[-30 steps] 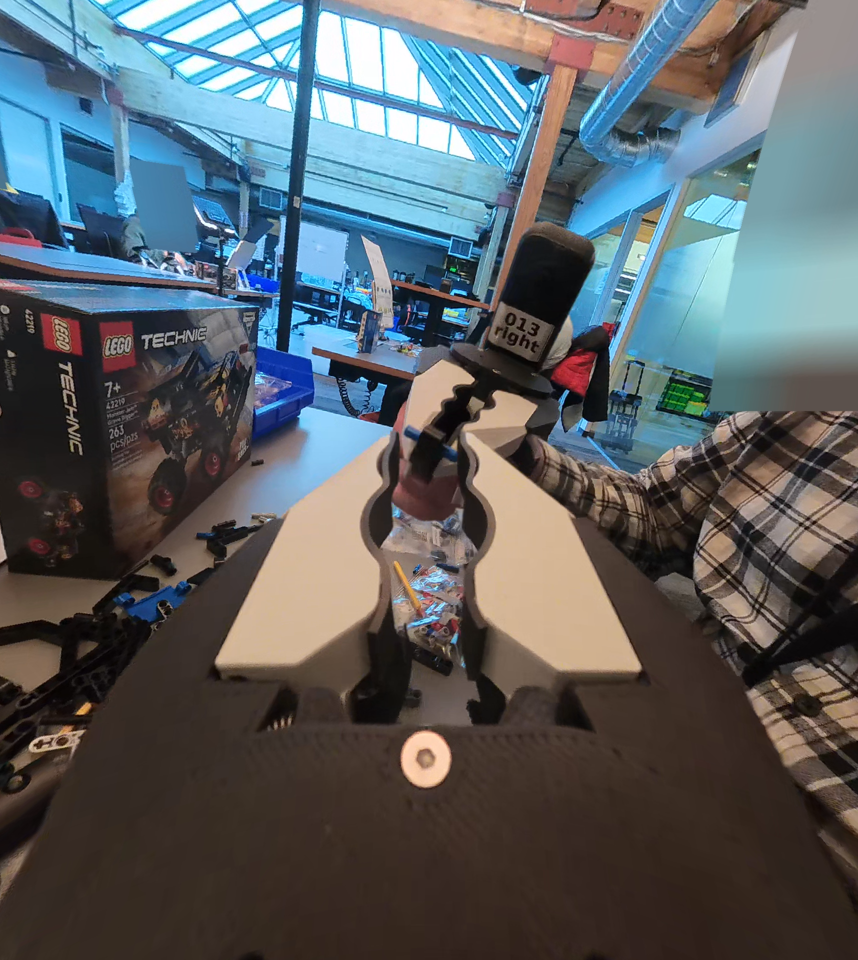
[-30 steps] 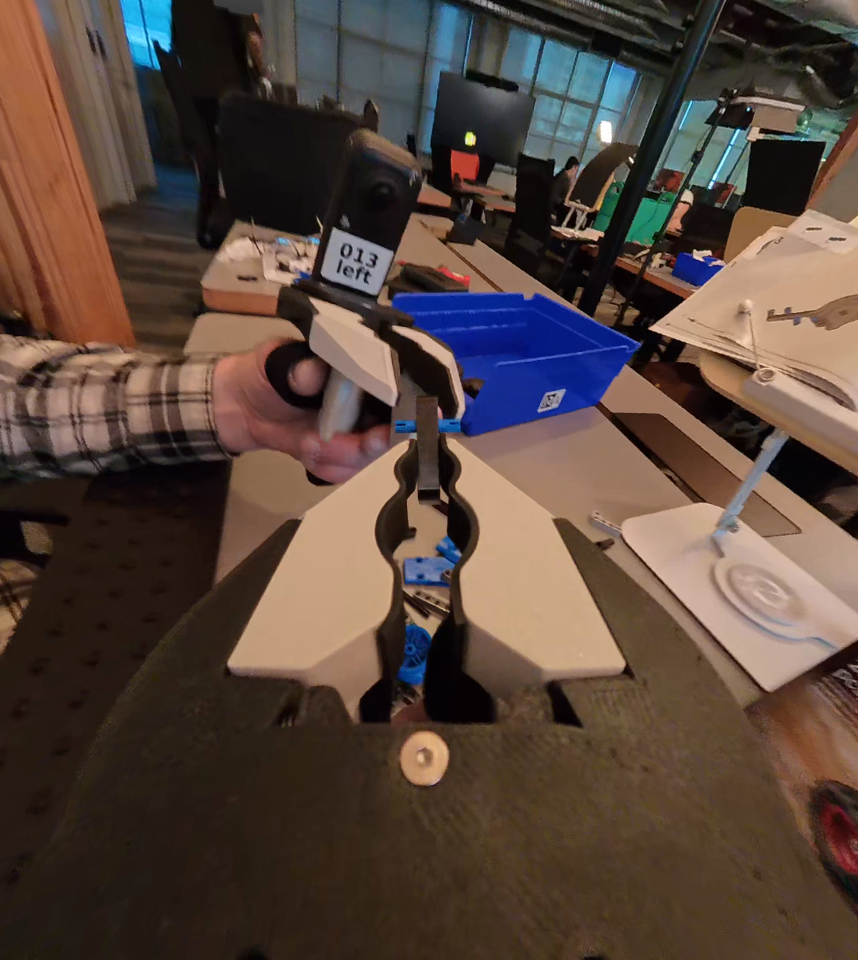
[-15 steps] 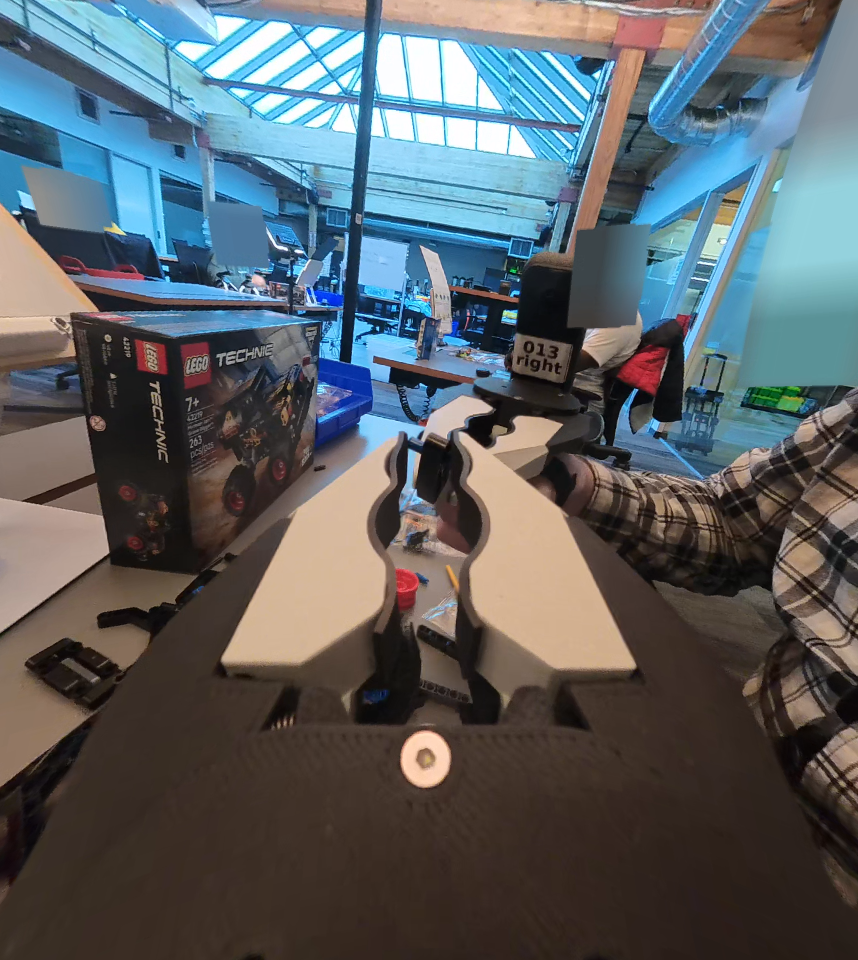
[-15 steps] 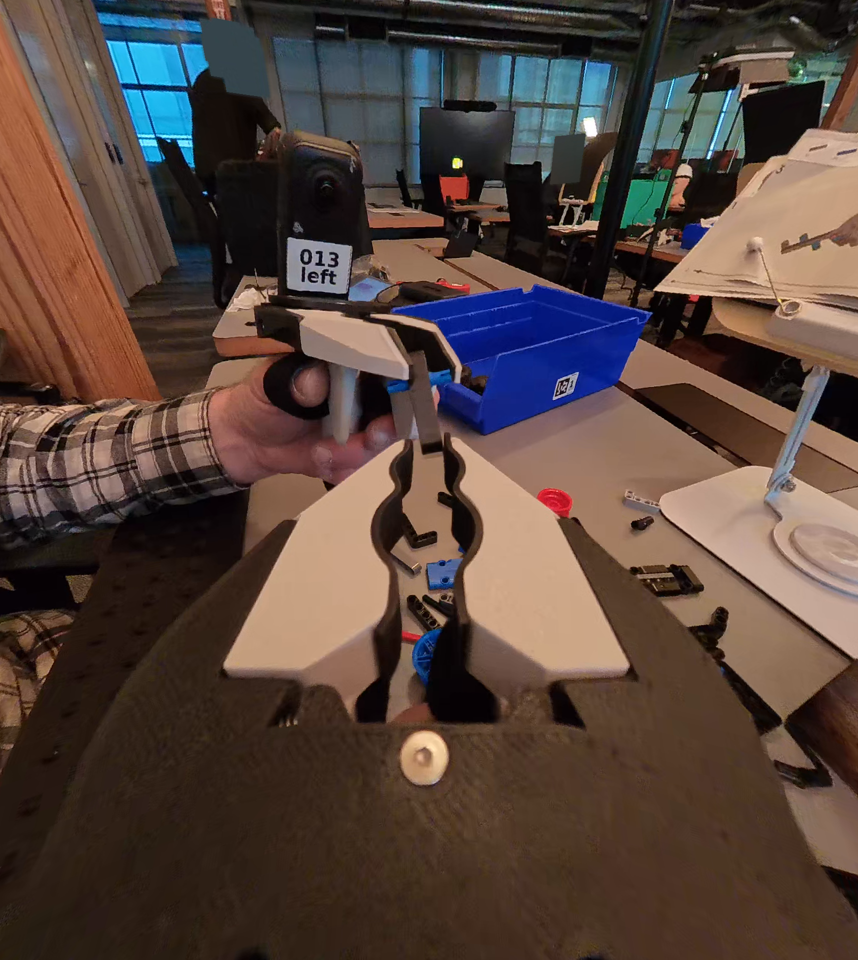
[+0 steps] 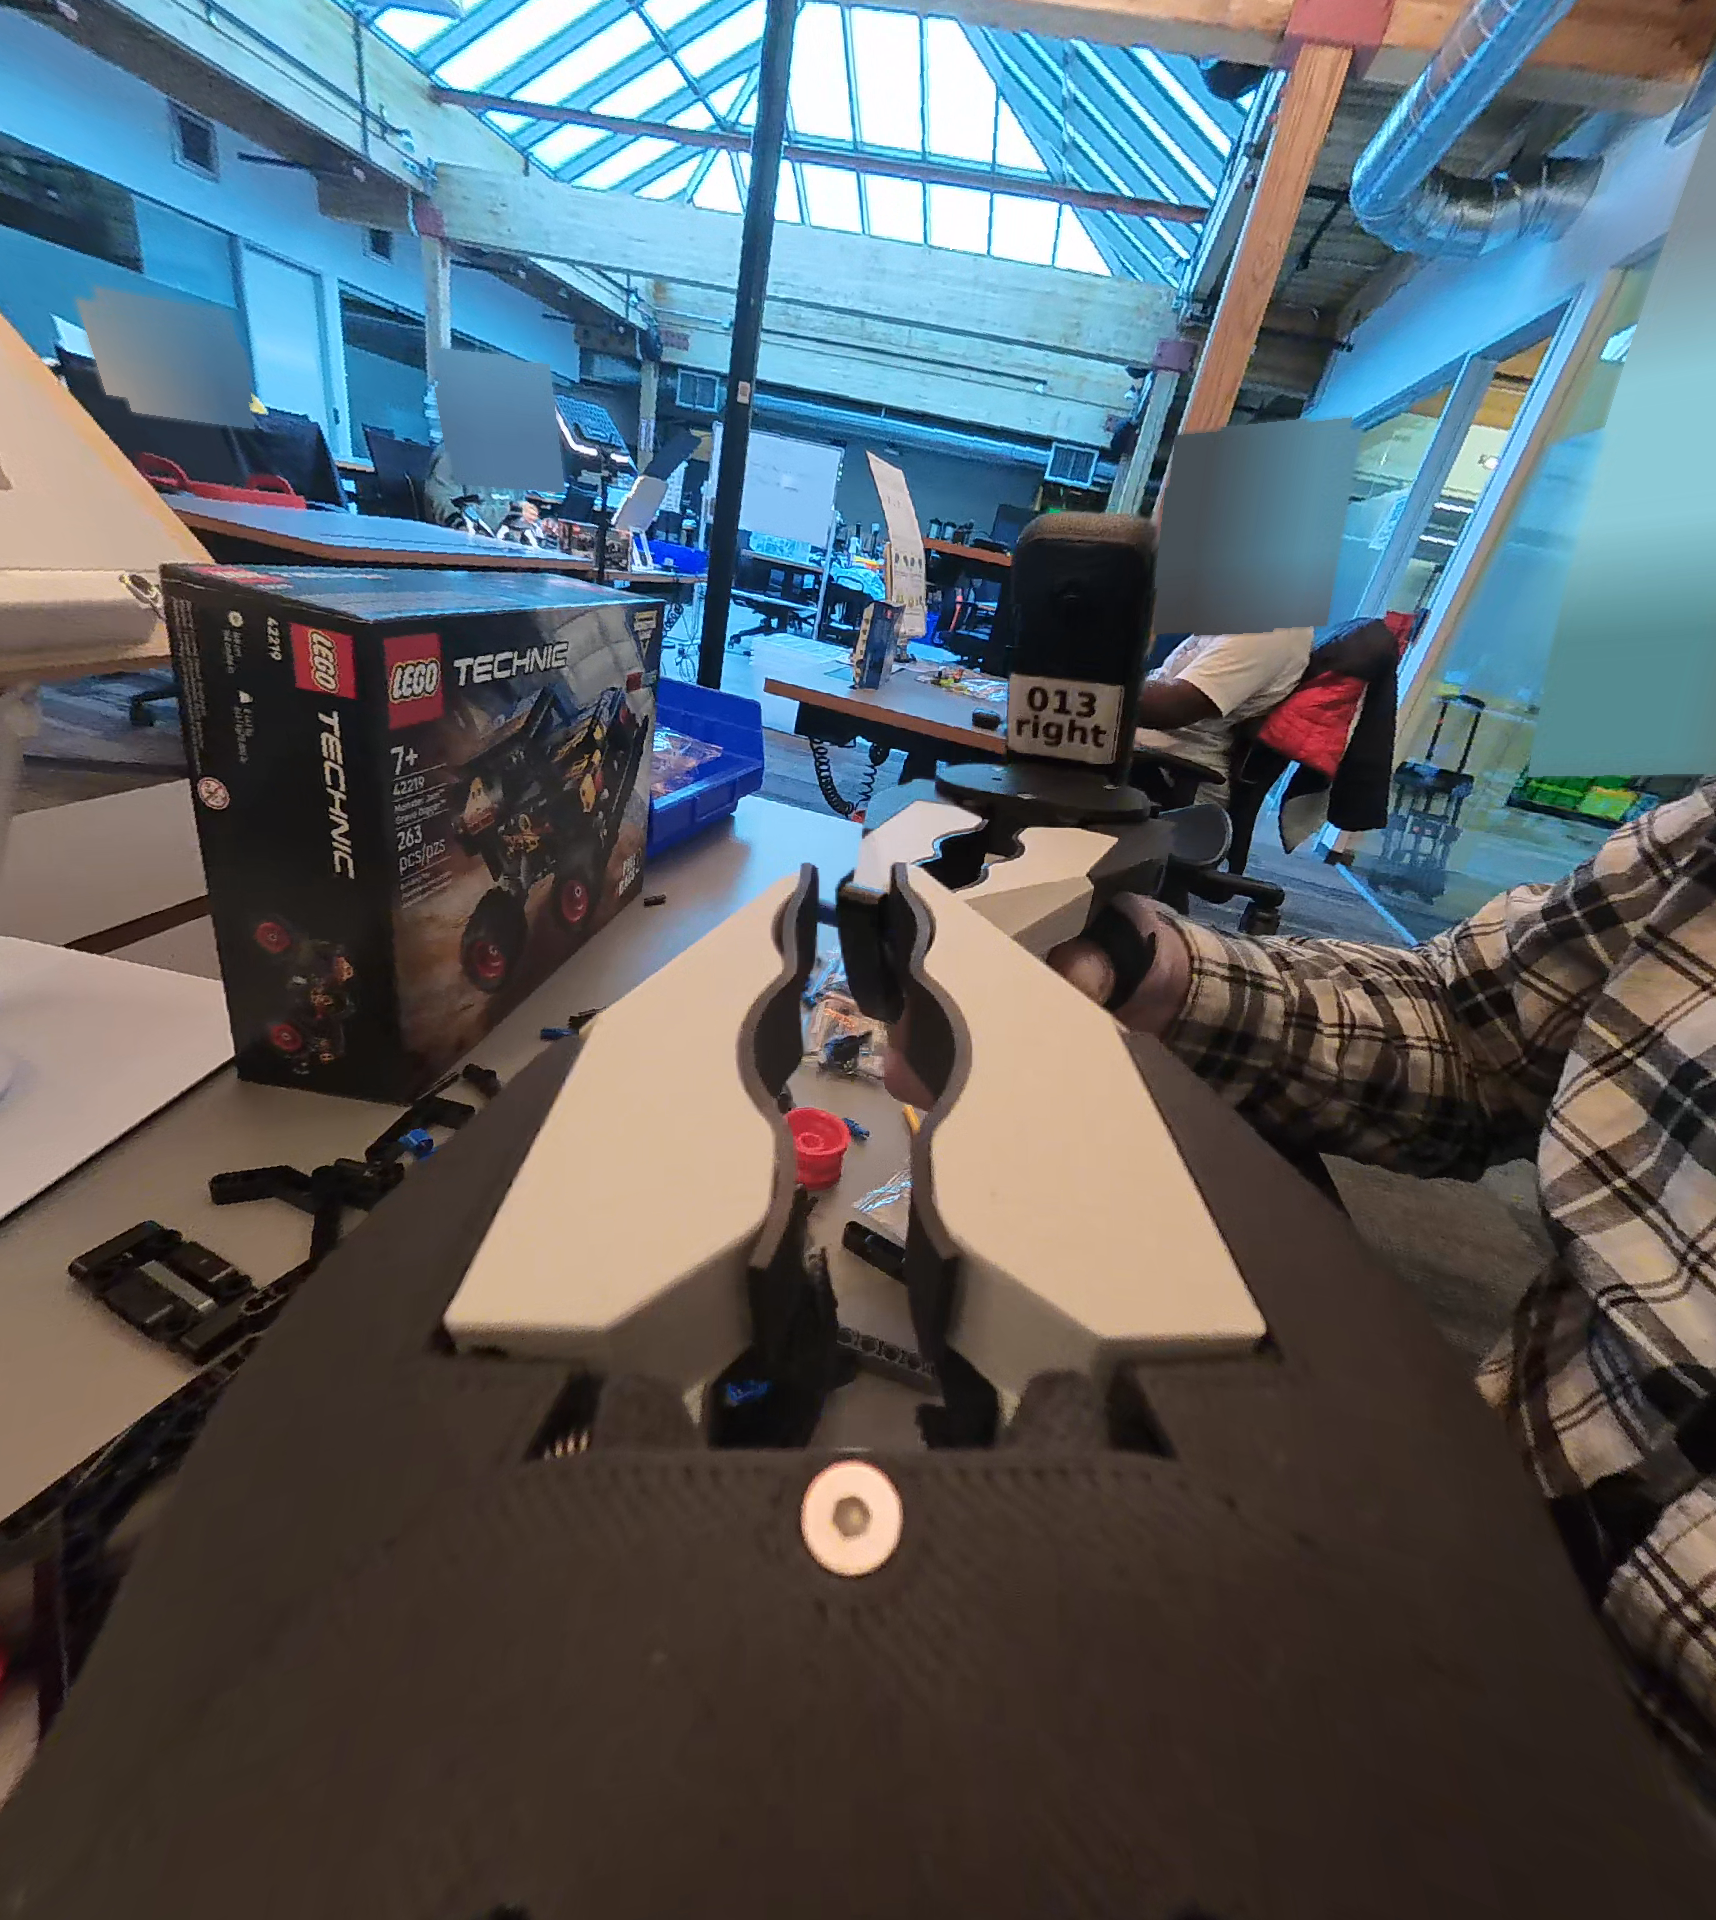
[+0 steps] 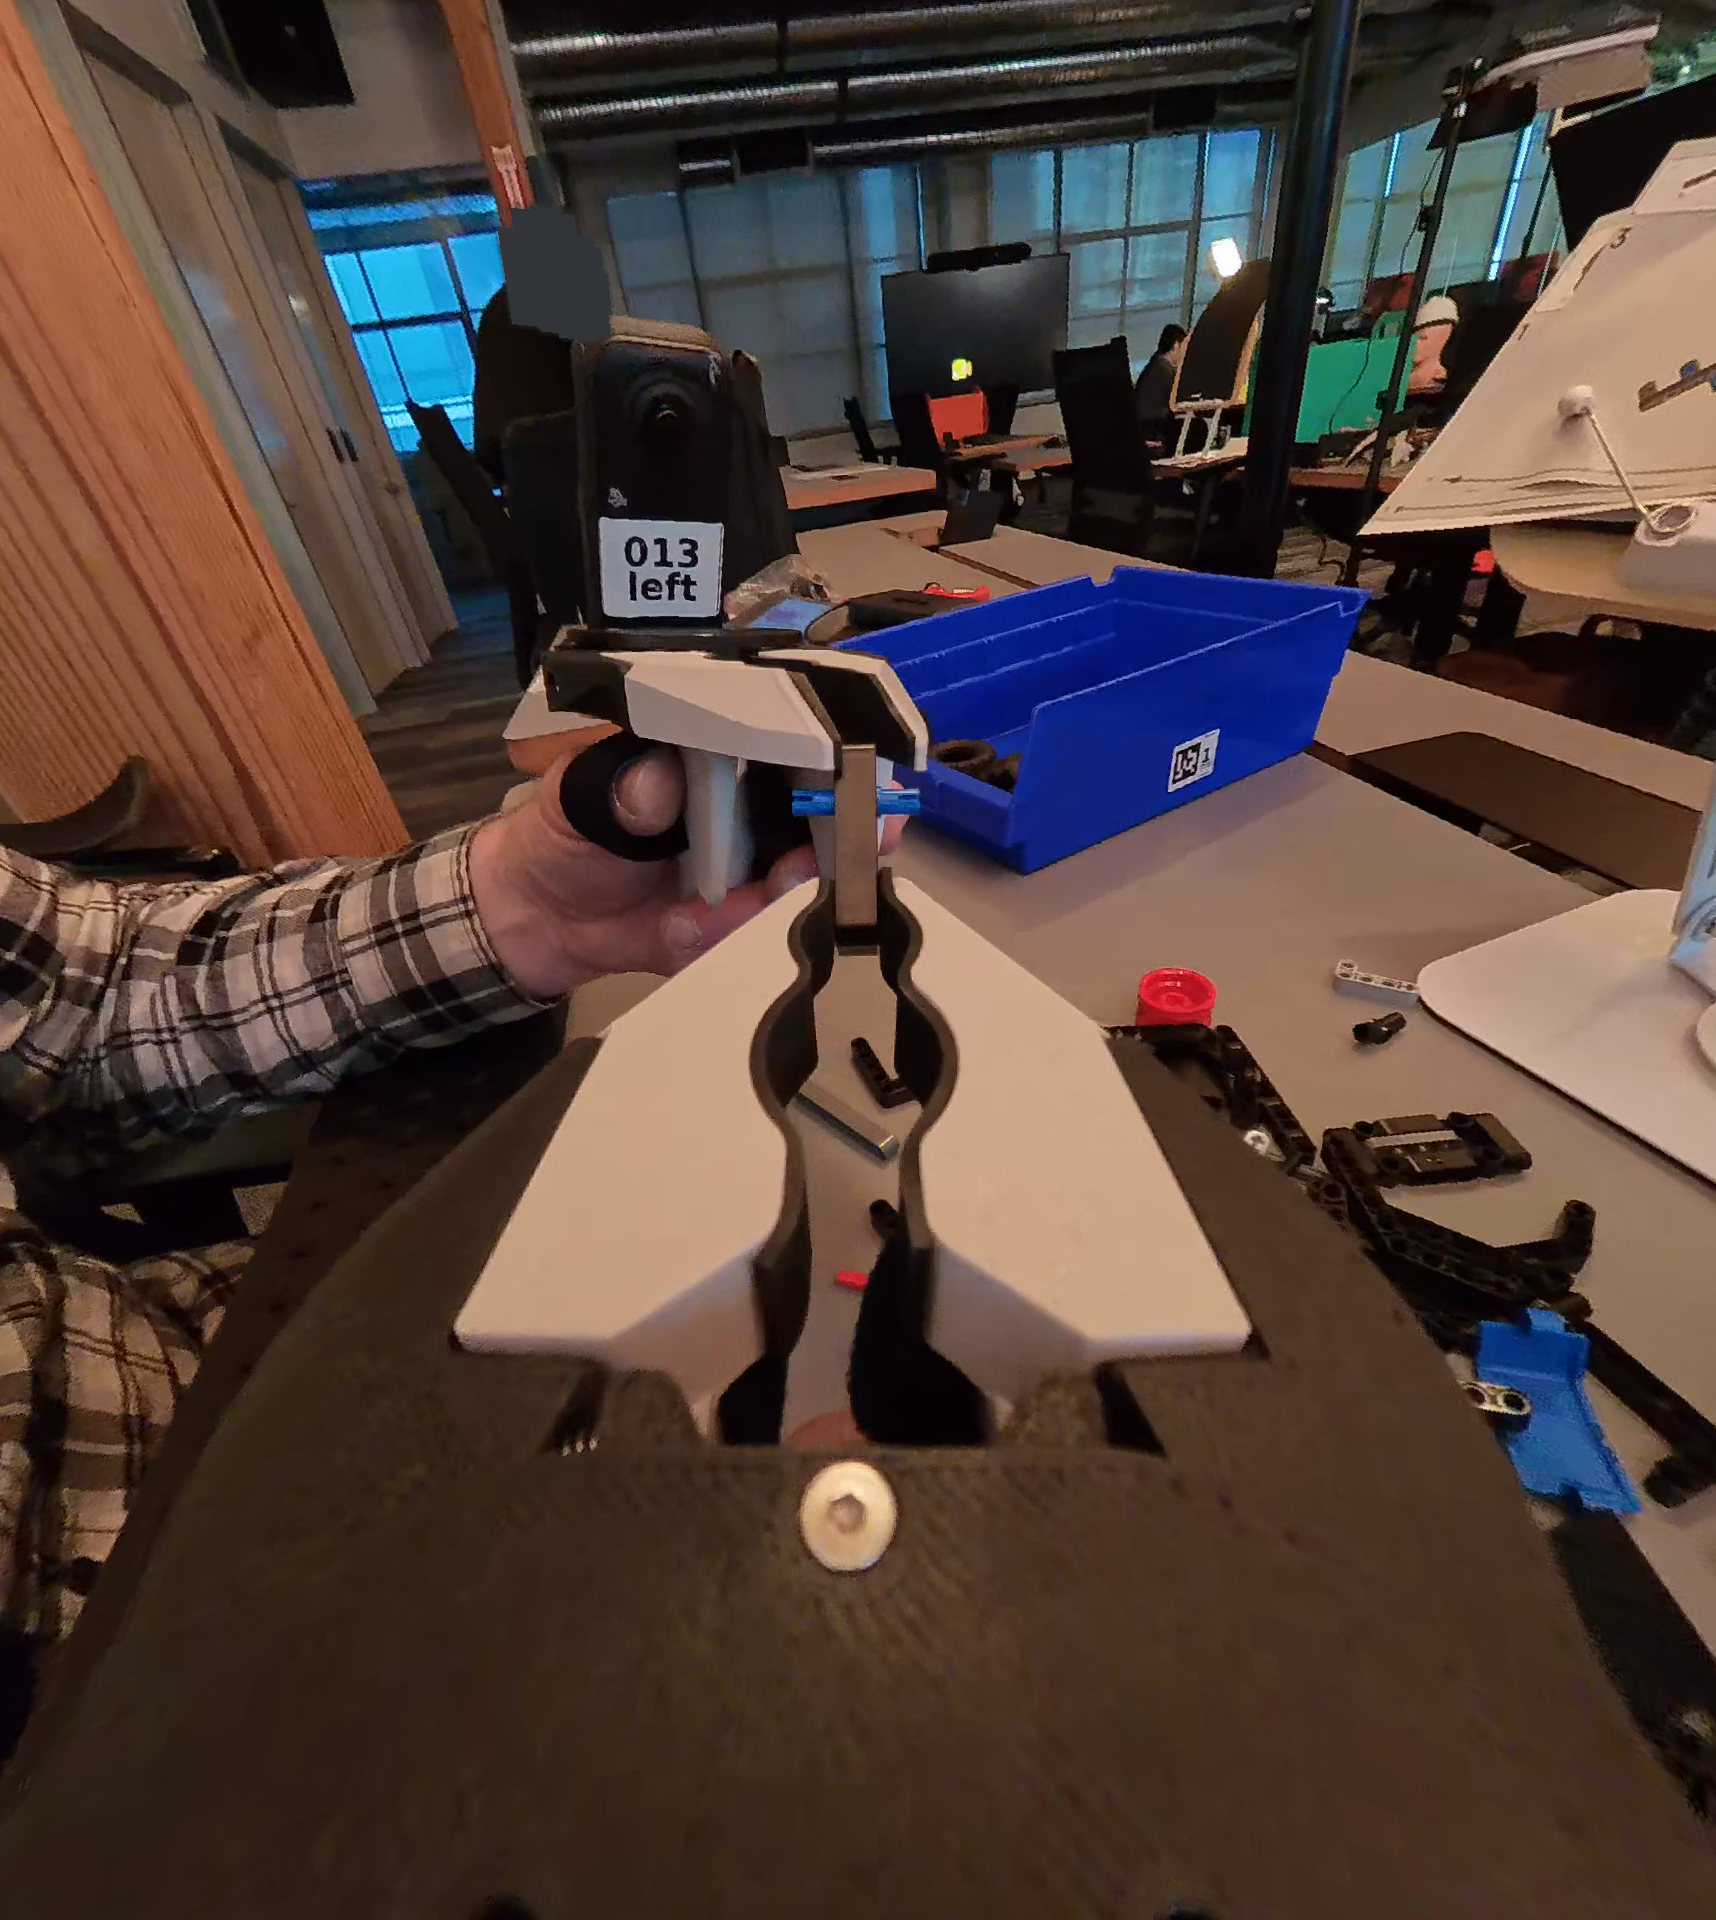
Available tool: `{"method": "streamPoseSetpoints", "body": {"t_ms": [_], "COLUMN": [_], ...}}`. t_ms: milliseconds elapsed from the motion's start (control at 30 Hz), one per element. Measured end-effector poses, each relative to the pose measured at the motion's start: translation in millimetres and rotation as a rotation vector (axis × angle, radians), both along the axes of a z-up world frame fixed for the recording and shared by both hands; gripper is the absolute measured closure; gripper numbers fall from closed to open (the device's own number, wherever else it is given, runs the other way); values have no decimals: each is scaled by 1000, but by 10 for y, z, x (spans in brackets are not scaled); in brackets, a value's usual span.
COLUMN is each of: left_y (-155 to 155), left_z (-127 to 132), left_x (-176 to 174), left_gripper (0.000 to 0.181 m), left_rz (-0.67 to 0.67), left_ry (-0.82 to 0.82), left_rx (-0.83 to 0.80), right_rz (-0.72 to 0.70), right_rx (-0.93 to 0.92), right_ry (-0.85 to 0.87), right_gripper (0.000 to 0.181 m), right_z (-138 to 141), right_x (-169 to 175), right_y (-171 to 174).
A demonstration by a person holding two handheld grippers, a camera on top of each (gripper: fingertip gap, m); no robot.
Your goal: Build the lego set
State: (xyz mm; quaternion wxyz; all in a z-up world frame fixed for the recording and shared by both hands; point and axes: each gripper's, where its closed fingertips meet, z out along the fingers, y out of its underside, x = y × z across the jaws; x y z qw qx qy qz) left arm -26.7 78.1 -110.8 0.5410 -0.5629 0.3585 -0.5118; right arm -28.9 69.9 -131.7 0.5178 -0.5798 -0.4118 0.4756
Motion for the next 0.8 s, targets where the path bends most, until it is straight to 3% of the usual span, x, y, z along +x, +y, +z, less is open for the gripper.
{"method": "streamPoseSetpoints", "body": {"t_ms": [367, 800], "left_y": [90, -1], "left_z": [-30, -136], "left_x": [-24, 135], "left_gripper": [161, 175], "left_rz": [40, 18], "left_ry": [-4, 67], "left_rx": [-40, -11], "right_rz": [38, 62], "right_rx": [-183, -188], "right_ry": [196, 105], "right_gripper": [175, 173], "right_z": [141, -25], "right_x": [149, 24], "right_y": [116, 55]}}
